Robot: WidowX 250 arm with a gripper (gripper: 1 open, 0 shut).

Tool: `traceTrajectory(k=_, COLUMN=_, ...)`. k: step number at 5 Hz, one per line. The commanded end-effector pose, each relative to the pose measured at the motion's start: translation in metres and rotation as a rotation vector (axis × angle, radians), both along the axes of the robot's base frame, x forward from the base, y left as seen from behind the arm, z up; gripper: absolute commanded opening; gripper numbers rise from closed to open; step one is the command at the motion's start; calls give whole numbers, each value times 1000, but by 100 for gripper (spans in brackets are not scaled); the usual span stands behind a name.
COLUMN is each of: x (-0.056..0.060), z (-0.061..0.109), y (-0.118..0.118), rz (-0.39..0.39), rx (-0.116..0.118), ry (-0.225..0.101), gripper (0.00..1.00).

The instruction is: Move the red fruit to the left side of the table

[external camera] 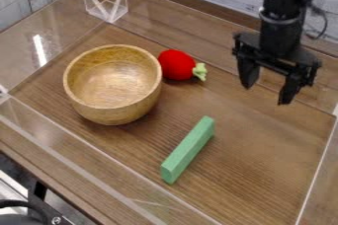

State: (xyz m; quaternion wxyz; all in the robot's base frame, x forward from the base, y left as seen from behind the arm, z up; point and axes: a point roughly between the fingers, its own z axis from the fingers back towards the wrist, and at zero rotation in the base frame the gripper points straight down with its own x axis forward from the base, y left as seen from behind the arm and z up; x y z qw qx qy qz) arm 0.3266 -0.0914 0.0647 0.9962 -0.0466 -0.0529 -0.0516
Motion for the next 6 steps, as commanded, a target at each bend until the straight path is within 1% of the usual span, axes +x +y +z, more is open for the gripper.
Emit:
traceTrajectory(k=1, x=7, z=18, y=12, rz=-89, rx=-1, ry=-37, gripper=100)
traceTrajectory(k=2, x=9, z=8, y=6, rz=-143, rx=10, ry=-5, gripper=100)
traceTrajectory(k=3, x=11, z=2, y=4, rz=-221, rx=18, ry=18, gripper=100)
traceTrajectory(k=5, x=9, z=-4, y=26, rz=-292, rx=26, ry=53, gripper=100)
traceTrajectory(k=6, x=2, z=-5, y=58, rz=-391, rx=36, ry=57, gripper=100)
